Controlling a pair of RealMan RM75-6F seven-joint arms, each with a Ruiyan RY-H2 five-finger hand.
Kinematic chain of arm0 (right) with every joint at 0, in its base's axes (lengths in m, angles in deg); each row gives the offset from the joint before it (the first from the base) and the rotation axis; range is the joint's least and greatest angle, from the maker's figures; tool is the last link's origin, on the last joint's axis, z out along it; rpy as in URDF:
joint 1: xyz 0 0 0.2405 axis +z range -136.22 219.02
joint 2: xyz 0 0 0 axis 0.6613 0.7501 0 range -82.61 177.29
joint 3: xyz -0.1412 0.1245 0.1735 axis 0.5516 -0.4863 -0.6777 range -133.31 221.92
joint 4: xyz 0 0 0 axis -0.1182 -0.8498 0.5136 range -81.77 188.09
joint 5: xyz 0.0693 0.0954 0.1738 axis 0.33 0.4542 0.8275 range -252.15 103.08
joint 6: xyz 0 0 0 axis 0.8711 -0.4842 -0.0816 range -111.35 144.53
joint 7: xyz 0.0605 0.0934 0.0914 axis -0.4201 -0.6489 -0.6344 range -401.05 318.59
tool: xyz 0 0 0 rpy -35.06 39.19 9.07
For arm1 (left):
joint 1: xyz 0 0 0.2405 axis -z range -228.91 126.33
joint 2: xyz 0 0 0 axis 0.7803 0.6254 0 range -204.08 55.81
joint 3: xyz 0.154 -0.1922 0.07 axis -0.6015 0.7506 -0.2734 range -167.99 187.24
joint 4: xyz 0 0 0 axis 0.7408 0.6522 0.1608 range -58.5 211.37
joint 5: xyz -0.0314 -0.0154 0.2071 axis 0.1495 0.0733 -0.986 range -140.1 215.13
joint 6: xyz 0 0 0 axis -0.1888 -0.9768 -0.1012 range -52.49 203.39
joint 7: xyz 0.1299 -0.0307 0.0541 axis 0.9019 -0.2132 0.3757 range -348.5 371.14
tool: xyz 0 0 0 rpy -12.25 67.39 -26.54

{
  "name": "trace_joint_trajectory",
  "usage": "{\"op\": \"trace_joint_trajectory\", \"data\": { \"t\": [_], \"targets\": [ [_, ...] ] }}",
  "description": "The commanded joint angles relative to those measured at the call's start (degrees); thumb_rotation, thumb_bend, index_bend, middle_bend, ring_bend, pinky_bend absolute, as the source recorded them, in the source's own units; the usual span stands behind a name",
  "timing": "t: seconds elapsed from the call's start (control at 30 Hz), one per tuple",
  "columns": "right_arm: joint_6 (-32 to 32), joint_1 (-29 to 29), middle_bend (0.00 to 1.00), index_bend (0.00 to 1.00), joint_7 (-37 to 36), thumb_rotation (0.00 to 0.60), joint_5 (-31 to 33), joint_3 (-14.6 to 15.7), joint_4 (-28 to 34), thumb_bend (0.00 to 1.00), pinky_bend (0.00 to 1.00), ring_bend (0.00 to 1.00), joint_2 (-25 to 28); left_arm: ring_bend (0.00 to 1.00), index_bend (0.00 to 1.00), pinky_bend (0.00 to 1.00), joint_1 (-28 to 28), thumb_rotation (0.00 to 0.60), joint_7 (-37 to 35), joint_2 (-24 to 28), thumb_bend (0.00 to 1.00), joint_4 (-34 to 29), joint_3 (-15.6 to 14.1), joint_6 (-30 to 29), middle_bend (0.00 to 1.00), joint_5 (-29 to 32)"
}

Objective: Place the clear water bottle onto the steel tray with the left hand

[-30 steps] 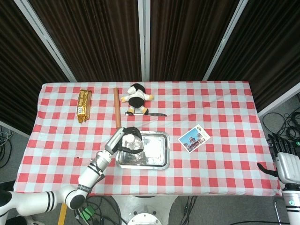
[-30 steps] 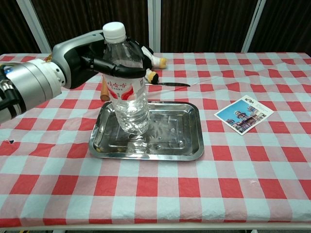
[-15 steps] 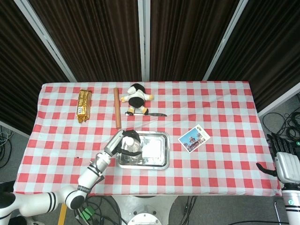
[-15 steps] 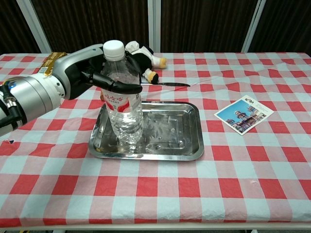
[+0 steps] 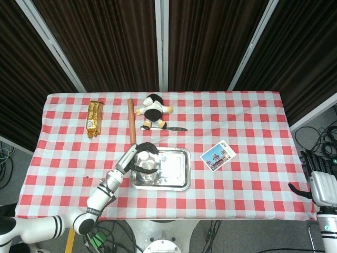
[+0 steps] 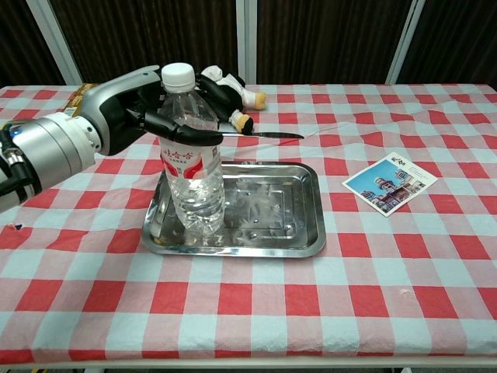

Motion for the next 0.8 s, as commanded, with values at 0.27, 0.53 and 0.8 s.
{"op": "trace_joint_trajectory", "data": {
  "t": [0.27, 0.53, 0.8],
  "targets": [
    [-0.05, -0.04, 0.03, 0.06, 0.17, 0.600, -0.11, 0.10, 0.21, 0.10, 0.00, 0.00, 0.07, 0.29, 0.29, 0.37, 0.04, 0.600, -1.72, 1.37, 0.00, -1.66, 1.36, -0.27, 0.36, -0.40],
    [-0.11, -0.10, 0.03, 0.06, -0.10, 0.600, -0.14, 0.12, 0.12, 0.10, 0.00, 0.00, 0.14, 0.28, 0.29, 0.33, 0.13, 0.600, -0.27, 5.25, 0.00, -8.84, 4.60, -3.40, 0.36, -1.77],
    [-0.44, -0.21, 0.03, 0.06, -0.49, 0.600, -0.48, 0.18, 0.43, 0.10, 0.00, 0.00, 0.39, 0.28, 0.29, 0.32, 0.63, 0.600, 4.23, 11.42, 0.00, -17.18, 9.98, -5.51, 0.36, 0.05]
  ]
}}
